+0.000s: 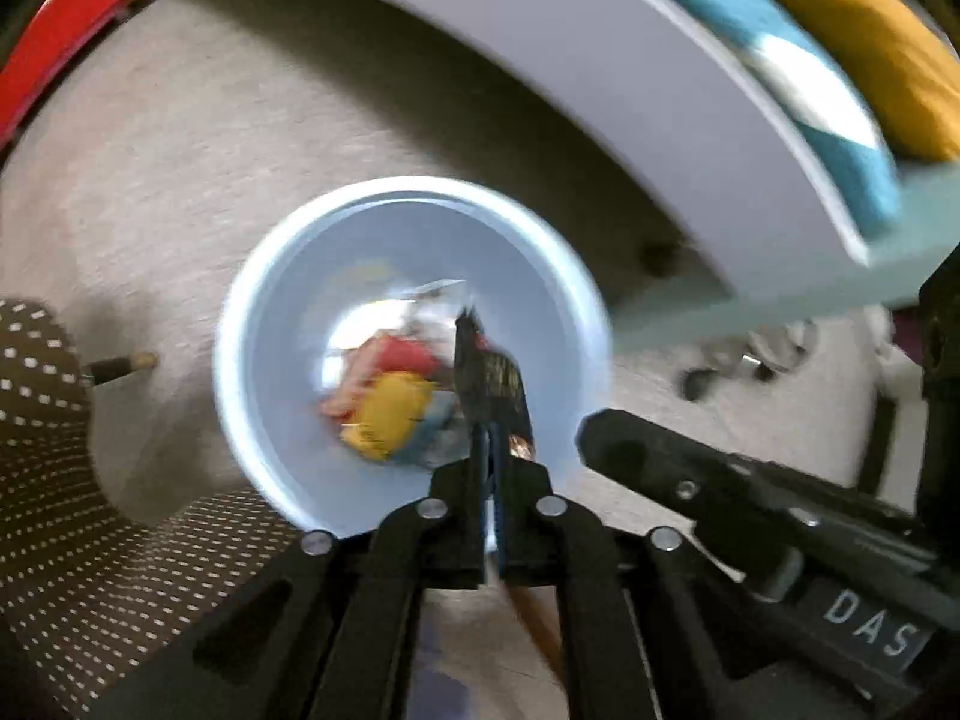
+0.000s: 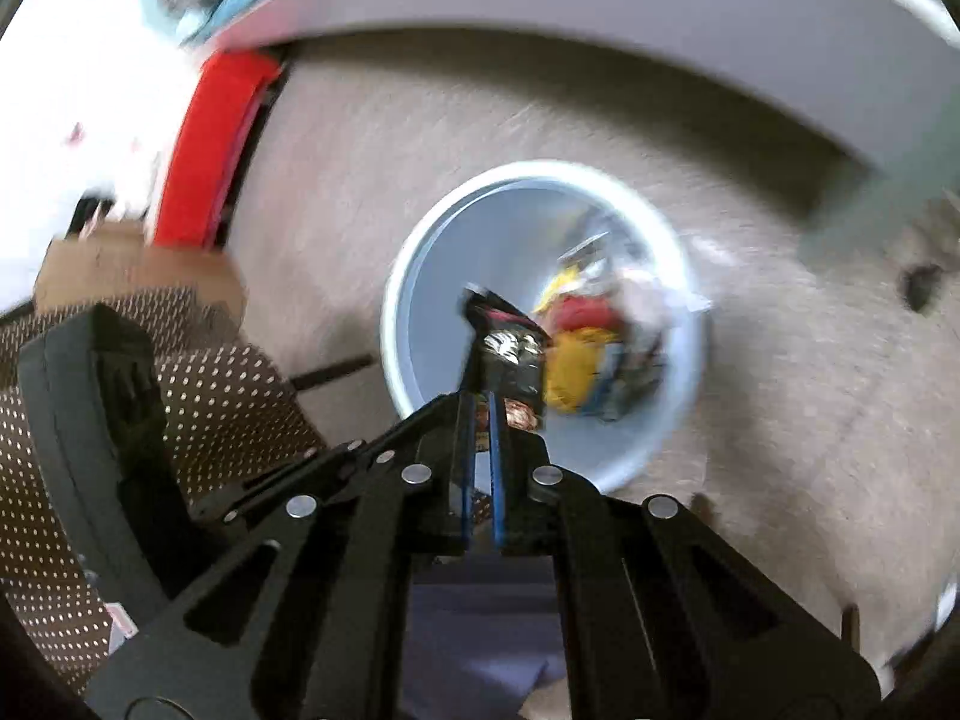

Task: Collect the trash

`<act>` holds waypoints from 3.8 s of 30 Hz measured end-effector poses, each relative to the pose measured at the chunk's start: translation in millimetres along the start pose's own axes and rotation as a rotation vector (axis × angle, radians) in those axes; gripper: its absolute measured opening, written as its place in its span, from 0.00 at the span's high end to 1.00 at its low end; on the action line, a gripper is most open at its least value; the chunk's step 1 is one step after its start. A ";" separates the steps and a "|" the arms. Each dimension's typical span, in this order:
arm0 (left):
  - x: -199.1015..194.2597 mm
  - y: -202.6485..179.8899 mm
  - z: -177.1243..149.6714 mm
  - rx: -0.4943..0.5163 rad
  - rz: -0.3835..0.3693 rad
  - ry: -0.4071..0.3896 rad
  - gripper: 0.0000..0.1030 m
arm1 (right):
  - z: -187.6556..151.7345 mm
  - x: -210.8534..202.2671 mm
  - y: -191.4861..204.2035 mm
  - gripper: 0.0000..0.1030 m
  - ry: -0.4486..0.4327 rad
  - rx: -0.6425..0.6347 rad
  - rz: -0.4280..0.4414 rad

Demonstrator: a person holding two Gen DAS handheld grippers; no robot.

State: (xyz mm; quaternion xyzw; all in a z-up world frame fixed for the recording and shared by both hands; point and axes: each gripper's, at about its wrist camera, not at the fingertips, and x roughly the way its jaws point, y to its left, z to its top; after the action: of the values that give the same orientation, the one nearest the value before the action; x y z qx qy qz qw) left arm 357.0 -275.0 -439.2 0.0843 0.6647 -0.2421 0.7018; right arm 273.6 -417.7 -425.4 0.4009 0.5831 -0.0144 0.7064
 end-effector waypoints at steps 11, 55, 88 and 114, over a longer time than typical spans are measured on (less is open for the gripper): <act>-21.0 34.2 -1.0 -0.083 0.014 -0.016 0.46 | -1.7 -26.7 -5.4 0.23 -0.045 0.012 -0.201; -482.5 -55.8 -336.7 -0.179 0.333 -0.986 0.19 | -331.4 -375.8 208.5 0.16 -0.873 -0.833 -0.044; -498.9 -43.8 -370.4 -0.261 0.352 -1.018 0.16 | -355.3 -383.2 226.5 0.15 -0.880 -0.896 -0.037; -500.3 -40.3 -375.5 -0.282 0.362 -1.012 0.15 | -357.2 -381.8 230.8 0.15 -0.873 -0.909 -0.041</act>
State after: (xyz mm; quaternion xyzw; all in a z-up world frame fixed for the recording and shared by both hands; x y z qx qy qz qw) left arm 4.3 -30.8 17.8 -0.0246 0.2455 -0.0365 0.9684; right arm -26.0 -223.6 20.9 0.0067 0.1965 0.0588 0.9787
